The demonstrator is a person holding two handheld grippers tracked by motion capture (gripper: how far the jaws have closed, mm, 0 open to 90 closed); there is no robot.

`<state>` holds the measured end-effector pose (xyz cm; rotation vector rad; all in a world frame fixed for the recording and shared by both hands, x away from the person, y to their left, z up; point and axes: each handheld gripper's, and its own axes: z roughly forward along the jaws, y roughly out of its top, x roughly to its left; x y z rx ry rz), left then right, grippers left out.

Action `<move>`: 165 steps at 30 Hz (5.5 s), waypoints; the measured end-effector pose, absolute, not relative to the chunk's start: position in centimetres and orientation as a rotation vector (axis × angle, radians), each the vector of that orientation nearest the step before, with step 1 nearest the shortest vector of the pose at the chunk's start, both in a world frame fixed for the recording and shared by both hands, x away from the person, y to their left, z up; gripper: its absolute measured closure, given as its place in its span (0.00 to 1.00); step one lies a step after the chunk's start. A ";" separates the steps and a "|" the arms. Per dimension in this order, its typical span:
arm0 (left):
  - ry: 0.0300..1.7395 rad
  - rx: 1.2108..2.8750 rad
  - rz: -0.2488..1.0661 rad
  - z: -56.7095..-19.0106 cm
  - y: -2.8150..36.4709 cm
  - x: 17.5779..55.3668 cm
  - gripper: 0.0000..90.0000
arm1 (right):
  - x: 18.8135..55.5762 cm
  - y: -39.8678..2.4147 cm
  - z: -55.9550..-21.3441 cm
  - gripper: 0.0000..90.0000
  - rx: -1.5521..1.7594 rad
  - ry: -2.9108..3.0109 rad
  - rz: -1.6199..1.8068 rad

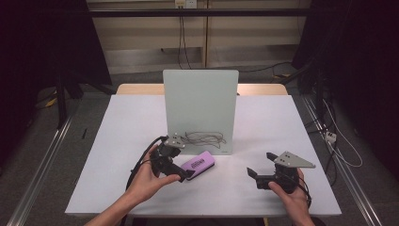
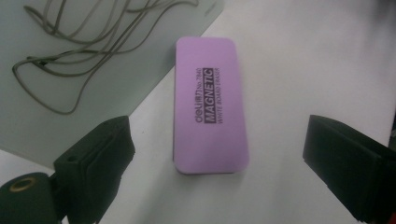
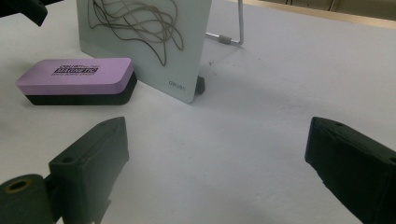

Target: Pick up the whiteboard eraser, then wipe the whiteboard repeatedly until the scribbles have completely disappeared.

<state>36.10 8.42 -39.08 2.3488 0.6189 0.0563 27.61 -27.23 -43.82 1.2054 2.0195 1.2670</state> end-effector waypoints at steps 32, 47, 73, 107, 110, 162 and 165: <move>0.549 2.563 0.053 -40.7 2.4 38.5 0.39 | 27.6 -27.0 -43.9 0.06 1.192 2.052 1.262; 0.541 2.574 0.066 -40.9 2.5 38.4 0.45 | 27.6 -27.0 -43.9 0.06 1.176 2.055 1.268; 0.578 2.625 0.014 -41.6 2.0 38.8 0.45 | 27.6 -26.9 -43.9 0.06 1.175 2.061 1.270; 0.549 2.484 0.012 -39.4 3.9 38.4 0.46 | 27.7 -26.9 -44.0 0.06 1.189 2.062 1.263; 0.528 2.485 0.017 -39.3 4.2 38.4 0.46 | 27.9 -26.9 -44.1 0.06 1.208 2.055 1.256; 0.469 2.280 0.287 -36.2 8.9 38.2 0.46 | 27.5 -27.1 -43.9 0.07 1.178 2.066 1.272; 0.485 2.258 0.342 -36.3 9.4 38.6 0.46 | 27.5 -27.1 -43.8 0.07 1.176 2.066 1.271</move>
